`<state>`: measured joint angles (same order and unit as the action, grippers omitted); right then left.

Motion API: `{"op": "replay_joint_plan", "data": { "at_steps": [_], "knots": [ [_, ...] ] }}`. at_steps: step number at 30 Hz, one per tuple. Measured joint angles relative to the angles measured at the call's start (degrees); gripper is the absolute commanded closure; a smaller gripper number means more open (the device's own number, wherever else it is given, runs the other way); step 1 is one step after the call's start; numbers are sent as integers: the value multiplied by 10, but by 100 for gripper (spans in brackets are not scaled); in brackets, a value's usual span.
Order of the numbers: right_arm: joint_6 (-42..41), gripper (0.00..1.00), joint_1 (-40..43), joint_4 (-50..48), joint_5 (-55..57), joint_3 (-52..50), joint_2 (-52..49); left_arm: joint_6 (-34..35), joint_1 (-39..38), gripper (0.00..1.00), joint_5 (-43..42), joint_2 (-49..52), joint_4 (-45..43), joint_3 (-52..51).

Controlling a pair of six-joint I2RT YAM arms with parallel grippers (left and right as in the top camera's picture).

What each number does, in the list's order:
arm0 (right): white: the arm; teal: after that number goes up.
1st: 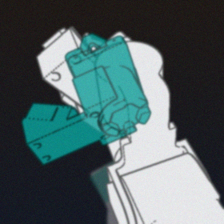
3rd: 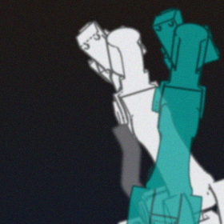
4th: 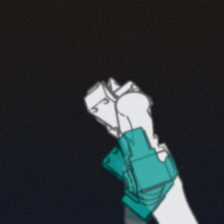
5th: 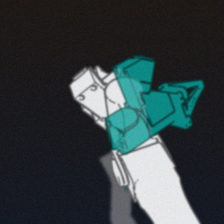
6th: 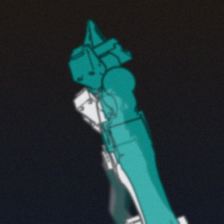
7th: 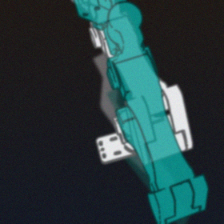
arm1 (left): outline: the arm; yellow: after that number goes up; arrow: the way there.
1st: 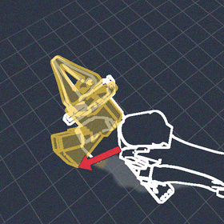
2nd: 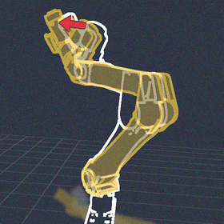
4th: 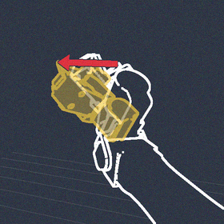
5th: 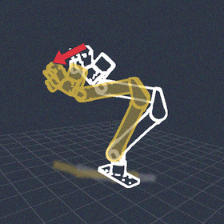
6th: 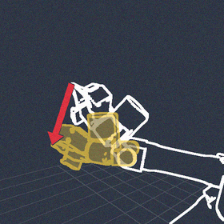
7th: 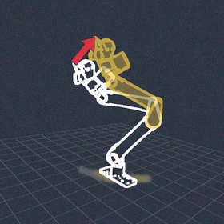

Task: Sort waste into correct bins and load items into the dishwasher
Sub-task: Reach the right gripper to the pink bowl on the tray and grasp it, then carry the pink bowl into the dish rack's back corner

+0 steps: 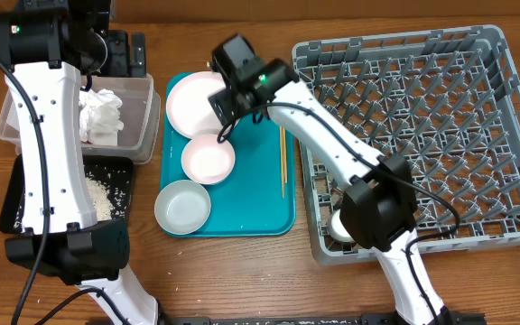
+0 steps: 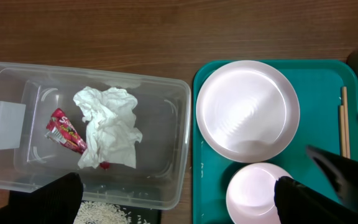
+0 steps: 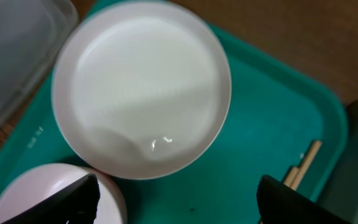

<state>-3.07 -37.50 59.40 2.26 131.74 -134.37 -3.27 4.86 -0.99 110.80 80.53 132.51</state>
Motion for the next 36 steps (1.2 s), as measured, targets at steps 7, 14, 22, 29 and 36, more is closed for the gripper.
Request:
{"op": "replay_joint_plan", "data": {
  "at_steps": [7,14,22,29,36],
  "knots": [
    [-21,19,-1,89,-37,24,23,0,0,0,0,0,0,0],
    [-20,22,-17,41,-59,-128,22,0,0,0,0,0,0,0],
    [0,44,-37,-16,-50,-205,17,0,0,0,0,0,0,0],
    [2,84,-37,-32,-39,-223,17,0,0,0,0,0,0,0],
    [-1,96,-37,11,-40,-219,18,0,0,0,0,0,0,0]
  ]
}}
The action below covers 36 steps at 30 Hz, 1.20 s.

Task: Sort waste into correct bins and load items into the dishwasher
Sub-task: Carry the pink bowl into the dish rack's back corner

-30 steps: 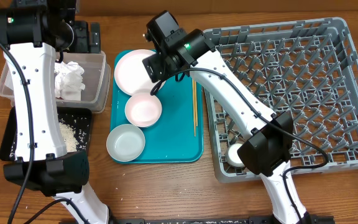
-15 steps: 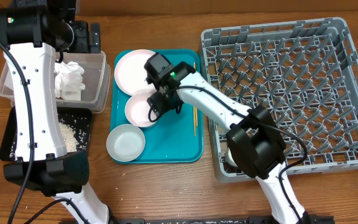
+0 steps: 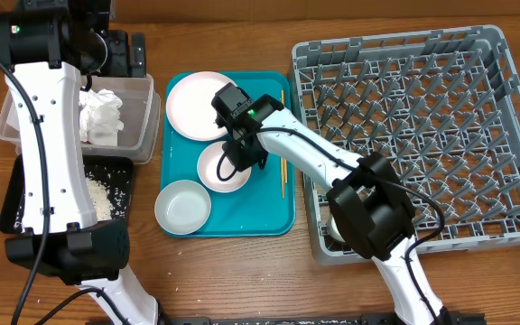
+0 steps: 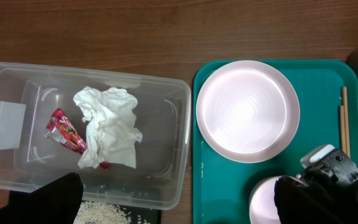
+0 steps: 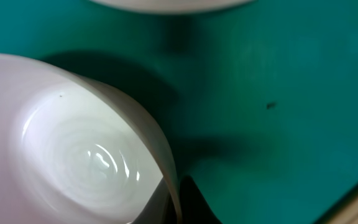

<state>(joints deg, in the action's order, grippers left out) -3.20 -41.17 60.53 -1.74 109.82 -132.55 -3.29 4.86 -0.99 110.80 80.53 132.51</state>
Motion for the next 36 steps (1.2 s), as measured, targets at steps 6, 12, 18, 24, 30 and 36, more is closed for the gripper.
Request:
{"op": "replay_joint_plan", "data": {
  "at_steps": [6,12,18,24,30,36],
  "knots": [
    [-8,96,2,109,24,58,32,0,0,0,0,0,0,0],
    [-72,96,5,135,207,114,161,0,0,0,0,0,0,0],
    [-138,96,64,113,414,123,201,0,0,0,0,0,0,0],
    [-172,96,170,79,476,95,135,0,0,0,0,0,0,0],
    [-179,96,208,33,489,89,89,0,0,0,0,0,0,0],
    [-180,96,200,20,569,89,43,0,0,0,0,0,0,0]
  ]
}}
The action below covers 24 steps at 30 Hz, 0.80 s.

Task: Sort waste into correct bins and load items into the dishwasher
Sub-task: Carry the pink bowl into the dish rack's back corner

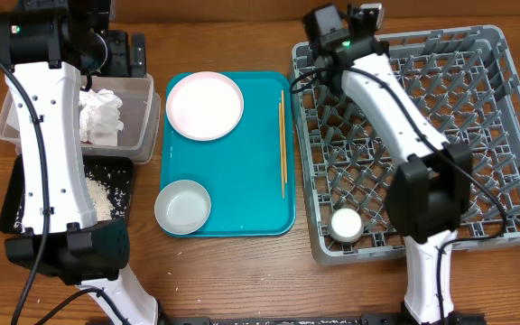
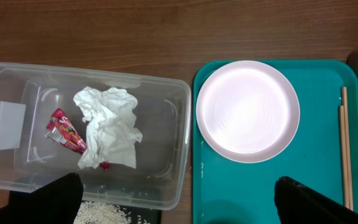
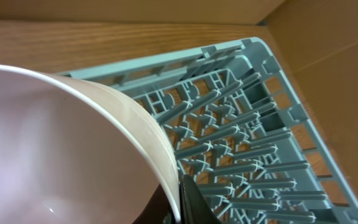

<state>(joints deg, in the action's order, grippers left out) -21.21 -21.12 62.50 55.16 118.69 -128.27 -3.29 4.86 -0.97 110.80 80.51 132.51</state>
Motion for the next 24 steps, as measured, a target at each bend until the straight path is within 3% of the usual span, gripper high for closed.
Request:
{"op": "replay_joint_plan", "data": {
  "at_steps": [5,9,24],
  "knots": [
    [-7,96,-11,-10,148,0,-51,0,0,0,0,0,0,0],
    [-9,96,-29,-12,188,0,-53,0,0,0,0,0,0,0],
    [-17,96,-84,-16,208,-30,-53,0,0,0,0,0,0,0]
  ]
}}
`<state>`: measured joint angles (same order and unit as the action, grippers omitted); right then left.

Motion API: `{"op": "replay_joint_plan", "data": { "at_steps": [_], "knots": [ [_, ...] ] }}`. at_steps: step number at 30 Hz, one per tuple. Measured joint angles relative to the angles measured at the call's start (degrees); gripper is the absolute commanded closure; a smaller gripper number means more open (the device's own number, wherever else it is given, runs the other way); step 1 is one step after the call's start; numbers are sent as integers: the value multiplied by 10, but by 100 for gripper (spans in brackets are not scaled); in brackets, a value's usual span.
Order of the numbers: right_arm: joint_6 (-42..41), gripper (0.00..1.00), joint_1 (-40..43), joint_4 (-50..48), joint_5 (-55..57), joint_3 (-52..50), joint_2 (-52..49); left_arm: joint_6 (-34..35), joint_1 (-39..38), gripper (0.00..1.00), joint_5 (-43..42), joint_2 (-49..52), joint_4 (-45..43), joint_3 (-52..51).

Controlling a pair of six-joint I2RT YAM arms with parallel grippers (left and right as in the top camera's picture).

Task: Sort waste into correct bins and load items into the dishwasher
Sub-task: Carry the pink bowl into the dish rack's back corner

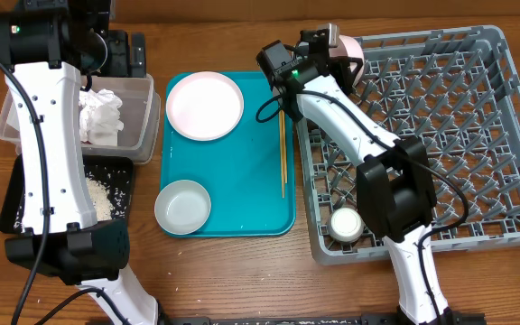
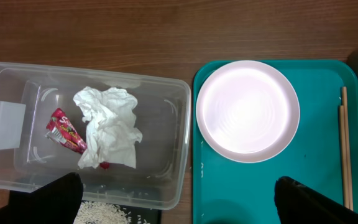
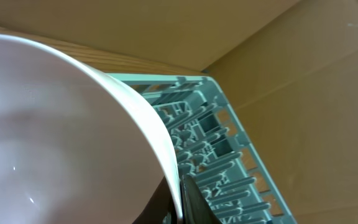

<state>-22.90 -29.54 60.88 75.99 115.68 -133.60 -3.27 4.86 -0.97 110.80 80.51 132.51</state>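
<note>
My right gripper [image 3: 180, 198] is shut on the rim of a pink bowl [image 3: 61, 124]. In the overhead view the right gripper [image 1: 330, 43] holds the pink bowl [image 1: 350, 45] tilted on its side over the far left corner of the grey dish rack [image 1: 441, 126]. A pink plate [image 1: 205, 105], a pale bowl [image 1: 182, 205] and chopsticks [image 1: 283, 149] lie on the teal tray [image 1: 242, 181]. My left gripper [image 2: 179, 208] hangs open high above the clear bin [image 2: 17, 93] and the pink plate [image 2: 247, 111], holding nothing.
The clear bin [image 1: 138, 99] holds a crumpled tissue [image 2: 107, 127] and a red wrapper [image 2: 66, 132]. A black bin [image 1: 116, 171] with rice grains sits in front of it. A white cup [image 1: 345, 224] rests in the rack's near left corner.
My right wrist has shifted left, towards the tray's far right corner, and the pink bowl now shows tipped on edge at the rack's far left corner. The left arm has not moved.
My right gripper was open above the pink plate and pink bowl on the tray. Then it was shut on the bowl's rim on the tray. Then the bowl was gone from the tray and held over the rack's far left, where it is now tilted.
</note>
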Motion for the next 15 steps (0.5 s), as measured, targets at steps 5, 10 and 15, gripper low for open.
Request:
{"op": "replay_joint_plan", "data": {
  "at_steps": [5,10,15],
  "knots": [
    [4,96,0,-9,48,-9,0,0,0,0,0,0,0,0],
    [4,96,0,2,43,-10,0,0,0,0,0,0,0,0],
    [0,96,-3,5,18,-10,0,0,0,0,0,0,0,0]
  ]
}}
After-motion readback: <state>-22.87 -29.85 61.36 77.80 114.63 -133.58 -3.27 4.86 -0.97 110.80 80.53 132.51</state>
